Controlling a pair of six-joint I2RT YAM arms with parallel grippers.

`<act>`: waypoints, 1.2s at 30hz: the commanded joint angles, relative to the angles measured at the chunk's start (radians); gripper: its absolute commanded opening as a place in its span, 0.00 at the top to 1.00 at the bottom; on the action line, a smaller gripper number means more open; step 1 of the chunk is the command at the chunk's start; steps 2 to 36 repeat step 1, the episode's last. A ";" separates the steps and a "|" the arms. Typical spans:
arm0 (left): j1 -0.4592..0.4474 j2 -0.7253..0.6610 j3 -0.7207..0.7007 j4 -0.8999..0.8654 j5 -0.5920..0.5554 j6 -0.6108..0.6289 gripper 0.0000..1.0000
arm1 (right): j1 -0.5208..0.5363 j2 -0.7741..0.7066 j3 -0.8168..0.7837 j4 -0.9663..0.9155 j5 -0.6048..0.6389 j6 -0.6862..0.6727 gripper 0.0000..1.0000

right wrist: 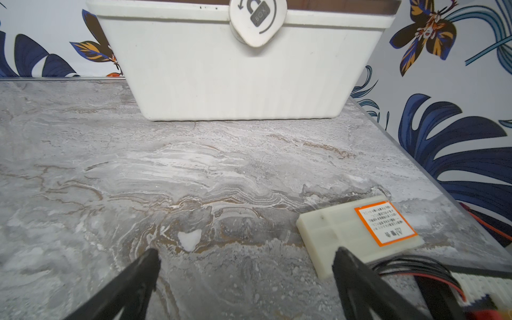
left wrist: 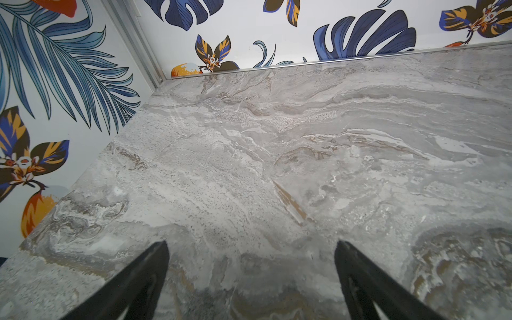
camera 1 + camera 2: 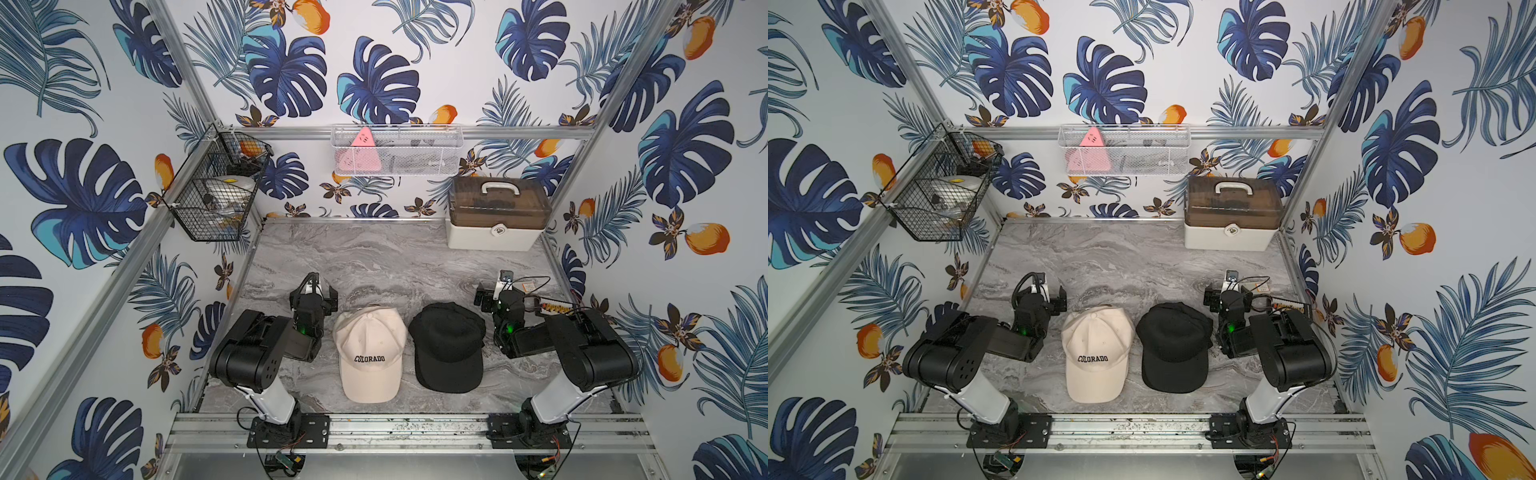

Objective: Stack the baseball caps by color
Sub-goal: Reset both arms

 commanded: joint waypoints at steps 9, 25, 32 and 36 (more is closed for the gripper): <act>0.003 -0.004 -0.002 0.028 0.001 -0.011 0.01 | 0.001 0.002 0.005 -0.004 0.003 -0.005 0.00; 0.003 -0.004 -0.002 0.028 0.001 -0.011 0.01 | 0.001 0.002 0.005 -0.004 0.003 -0.005 0.00; 0.003 -0.004 -0.002 0.028 0.001 -0.011 0.01 | 0.001 0.002 0.005 -0.004 0.003 -0.005 0.00; 0.003 -0.004 -0.002 0.028 0.001 -0.011 0.01 | 0.001 0.002 0.005 -0.004 0.003 -0.005 0.00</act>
